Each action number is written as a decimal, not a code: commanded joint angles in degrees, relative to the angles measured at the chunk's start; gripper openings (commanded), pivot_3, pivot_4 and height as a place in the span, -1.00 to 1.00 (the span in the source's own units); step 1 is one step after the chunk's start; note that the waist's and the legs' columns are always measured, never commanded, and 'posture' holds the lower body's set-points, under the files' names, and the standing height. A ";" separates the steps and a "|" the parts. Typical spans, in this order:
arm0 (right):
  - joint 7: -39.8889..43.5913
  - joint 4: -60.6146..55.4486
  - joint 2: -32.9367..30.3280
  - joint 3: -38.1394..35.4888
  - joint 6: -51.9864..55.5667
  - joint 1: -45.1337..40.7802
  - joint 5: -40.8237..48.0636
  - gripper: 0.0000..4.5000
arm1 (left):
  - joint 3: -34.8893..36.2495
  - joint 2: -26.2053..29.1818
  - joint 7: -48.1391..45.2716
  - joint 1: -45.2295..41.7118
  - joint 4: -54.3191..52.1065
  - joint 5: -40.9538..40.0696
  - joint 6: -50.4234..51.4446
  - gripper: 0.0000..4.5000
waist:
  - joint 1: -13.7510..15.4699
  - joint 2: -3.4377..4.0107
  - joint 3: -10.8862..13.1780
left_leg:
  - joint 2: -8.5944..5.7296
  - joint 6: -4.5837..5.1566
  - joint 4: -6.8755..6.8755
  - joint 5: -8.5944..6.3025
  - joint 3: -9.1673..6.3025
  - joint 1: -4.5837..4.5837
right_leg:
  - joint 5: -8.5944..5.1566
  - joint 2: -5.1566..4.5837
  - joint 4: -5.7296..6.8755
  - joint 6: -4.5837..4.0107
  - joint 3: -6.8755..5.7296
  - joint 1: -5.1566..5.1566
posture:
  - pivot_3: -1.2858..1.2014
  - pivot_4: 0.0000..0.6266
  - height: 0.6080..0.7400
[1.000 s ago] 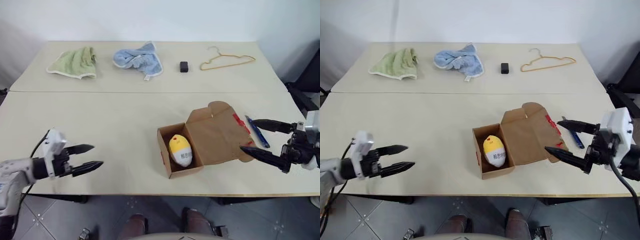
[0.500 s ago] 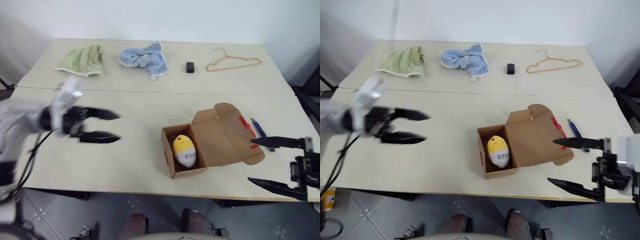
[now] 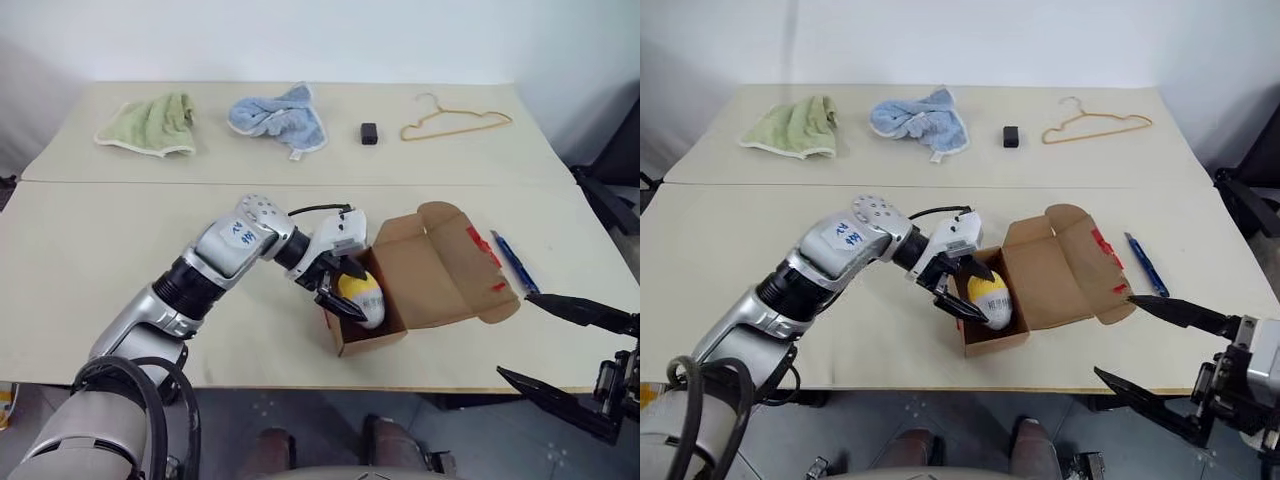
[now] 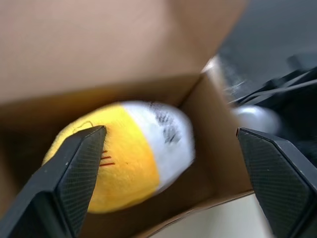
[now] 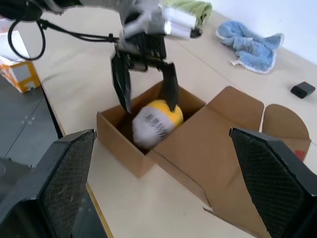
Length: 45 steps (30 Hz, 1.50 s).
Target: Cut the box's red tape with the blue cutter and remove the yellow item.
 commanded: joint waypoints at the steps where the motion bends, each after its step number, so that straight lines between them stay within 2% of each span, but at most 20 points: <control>1: -2.13 -2.93 1.26 -0.84 -1.64 1.76 1.03 1.00 | -2.87 -0.71 -0.89 -1.72 2.91 6.08 -7.15 0.99 | 0.19 -0.01 0.00 | -0.01 0.00 0.01 0.00 0.00 0.00 | 0.00 0.00 -0.01 0.00 0.00 0.01 | 0.03 -0.52 1.00; 5: -2.97 -3.21 1.16 0.66 -2.28 2.46 0.59 1.00 | -4.70 -2.09 -1.61 -2.46 7.08 10.81 -12.88 0.99 | 0.24 -0.01 0.00 | -0.03 0.04 0.02 -0.02 0.00 -0.04 | 0.01 -0.01 -0.06 0.02 0.01 0.01 | 0.03 -0.52 1.00; 6: -2.93 -3.02 0.99 1.18 -2.57 2.46 0.22 1.00 | -4.50 -3.08 -1.00 -2.77 8.37 11.72 -13.98 0.91 | 0.22 -0.01 0.00 | -0.03 0.05 0.02 -0.03 0.00 -0.02 | 0.01 -0.01 -0.06 0.02 0.01 0.04 | 0.03 -0.52 1.00; 8: -3.04 -2.72 0.79 2.37 -3.11 2.09 -0.66 1.00 | -4.34 -4.37 -0.58 -3.07 10.16 13.45 -16.40 0.72 | 0.16 -0.01 0.00 | -0.03 0.05 0.03 -0.03 0.01 -0.02 | 0.01 0.00 -0.04 0.02 0.01 0.03 | 0.03 -0.52 1.00; 16: -3.52 -1.12 -0.06 6.03 -4.44 0.28 -3.20 1.00 | 0.46 -6.41 -1.31 -2.52 10.15 13.17 -17.63 -0.35 | 0.24 -0.01 0.00 | -0.03 0.05 0.06 -0.03 0.01 -0.04 | 0.01 -0.01 -0.02 0.03 0.01 0.02 | 0.03 -0.52 1.00; 20: -3.83 -0.17 -0.58 8.28 -4.87 -1.38 -3.87 1.00 | 8.39 -8.71 -0.12 -2.39 11.30 7.91 -18.73 -0.80 | 0.21 -0.02 0.01 | -0.03 0.06 0.09 -0.03 0.00 -0.06 | 0.02 -0.01 -0.01 0.03 0.01 0.00 | 0.03 -0.52 1.00; 22: -4.20 0.13 -0.63 9.72 -4.90 -2.80 -3.21 1.00 | 16.35 -10.77 1.59 -1.99 12.19 2.61 -22.04 -0.93 | 0.13 -0.03 0.01 | -0.03 0.06 0.10 -0.03 -0.01 -0.06 | 0.02 -0.01 0.00 0.03 0.01 0.00 | 0.03 -0.52 1.00; 24: -5.05 0.37 -0.74 11.41 -4.54 -4.56 -2.32 1.00 | 23.25 -12.36 3.20 -1.96 12.44 -2.27 -22.14 -0.95 | 0.08 -0.05 0.03 | -0.02 0.05 0.12 -0.02 -0.01 -0.07 | 0.02 -0.01 0.03 0.04 0.01 -0.02 | 0.03 -0.52 1.00; 28: -11.91 1.73 0.22 20.28 -2.70 -14.83 2.61 1.00 | 33.84 -8.77 5.64 1.47 6.86 -9.12 -18.78 -0.95 | -0.89 -0.03 0.02 | 0.01 0.01 0.12 0.00 0.02 0.02 | 0.02 0.00 0.07 0.04 0.02 -0.02 | 0.03 -0.52 1.00; 32: -12.98 4.47 2.14 32.73 -3.41 -25.02 -1.31 1.00 | 45.31 -4.27 15.70 9.46 -0.39 -13.76 -13.92 -0.95 | -1.52 0.00 0.01 | 0.08 -0.09 0.10 0.05 -0.04 0.06 | 0.02 0.02 0.16 0.04 0.02 -0.05 | 0.03 -0.52 1.00; 33: -12.09 6.58 3.45 36.82 -4.17 -28.23 -3.16 1.00 | 50.93 -1.49 18.55 16.43 -2.21 -13.07 -14.67 -0.95 | -1.63 0.01 -0.01 | 0.08 -0.11 0.10 0.06 -0.06 0.05 | 0.02 0.02 0.16 0.04 0.02 -0.06 | 0.03 -0.52 1.00; 36: -9.14 11.32 5.84 44.14 -6.69 -33.88 -7.46 1.00 | 60.84 3.69 23.41 31.21 -7.06 -12.93 -15.05 -0.95 | -2.95 0.04 -0.03 | 0.04 -0.12 -0.02 0.03 -0.06 0.21 | 0.01 0.03 0.13 0.02 0.17 -0.10 | 0.03 -0.52 1.00; 40: -4.22 17.11 7.66 50.32 -9.39 -39.21 -11.03 1.00 | 71.42 5.83 26.68 46.41 -9.34 -14.86 -16.20 -0.95 | -1.77 -0.15 0.04 | -0.05 -0.14 -0.01 0.01 -0.33 -0.02 | 0.00 0.00 0.13 -0.03 0.10 -0.26 | 0.03 -0.52 1.00; 44: -0.30 21.83 8.27 52.64 -11.84 -42.56 -13.12 1.00 | 73.74 6.96 26.60 51.83 -7.77 -16.12 -16.51 -0.95 | 0.36 -0.18 0.03 | -0.06 -0.18 0.14 -0.02 -0.48 -0.06 | 0.03 -0.01 0.07 -0.11 -0.07 -0.11 | 0.03 -0.52 1.00; 45: 1.02 23.31 7.75 52.66 -12.30 -43.09 -13.53 1.00 | 73.62 6.91 27.44 51.70 -7.71 -16.93 -14.92 -0.79 | 0.64 -0.18 0.03 | -0.09 -0.18 0.21 -0.02 -0.58 -0.06 | 0.03 -0.03 0.08 -0.14 -0.16 -0.03 | 0.03 -0.52 1.00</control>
